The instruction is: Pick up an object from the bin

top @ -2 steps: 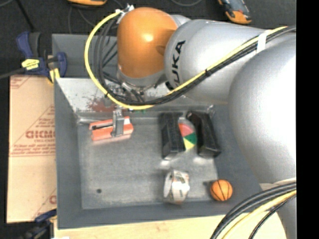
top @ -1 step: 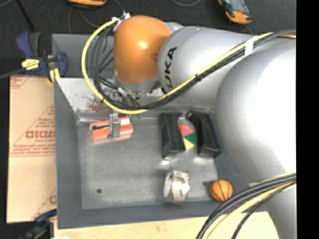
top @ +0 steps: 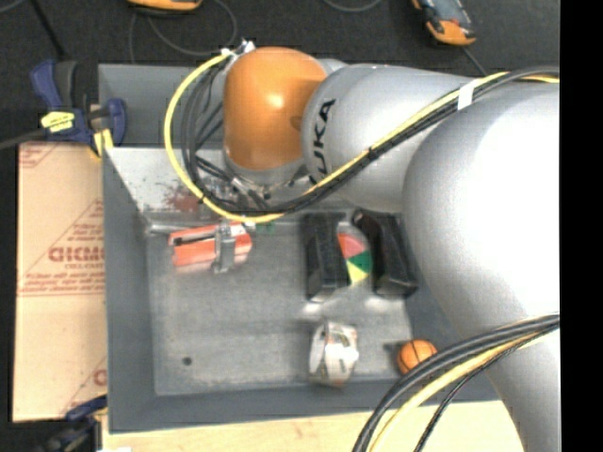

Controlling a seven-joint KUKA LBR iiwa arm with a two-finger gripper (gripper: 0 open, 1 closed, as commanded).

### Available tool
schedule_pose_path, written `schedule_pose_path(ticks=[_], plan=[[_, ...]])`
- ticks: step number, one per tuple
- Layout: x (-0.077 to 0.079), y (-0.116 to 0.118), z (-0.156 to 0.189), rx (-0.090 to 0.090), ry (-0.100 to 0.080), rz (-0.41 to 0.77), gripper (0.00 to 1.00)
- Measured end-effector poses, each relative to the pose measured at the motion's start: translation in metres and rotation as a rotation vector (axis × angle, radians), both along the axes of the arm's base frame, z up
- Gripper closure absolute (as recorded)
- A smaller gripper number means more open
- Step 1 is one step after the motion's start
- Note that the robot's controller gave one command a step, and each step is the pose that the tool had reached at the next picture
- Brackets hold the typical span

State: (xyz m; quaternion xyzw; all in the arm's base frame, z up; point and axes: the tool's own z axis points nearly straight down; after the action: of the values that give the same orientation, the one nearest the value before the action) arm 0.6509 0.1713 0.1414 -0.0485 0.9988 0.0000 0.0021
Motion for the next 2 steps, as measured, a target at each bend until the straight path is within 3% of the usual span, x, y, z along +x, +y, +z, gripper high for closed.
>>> schedule_pose_path(ticks=[1,2], plan=[[0.003,0.011,-0.022,-0.001,-0.002,0.279,0.0],[0.001,0.012,-0.049,0.003,-0.002,0.293,1.0]])
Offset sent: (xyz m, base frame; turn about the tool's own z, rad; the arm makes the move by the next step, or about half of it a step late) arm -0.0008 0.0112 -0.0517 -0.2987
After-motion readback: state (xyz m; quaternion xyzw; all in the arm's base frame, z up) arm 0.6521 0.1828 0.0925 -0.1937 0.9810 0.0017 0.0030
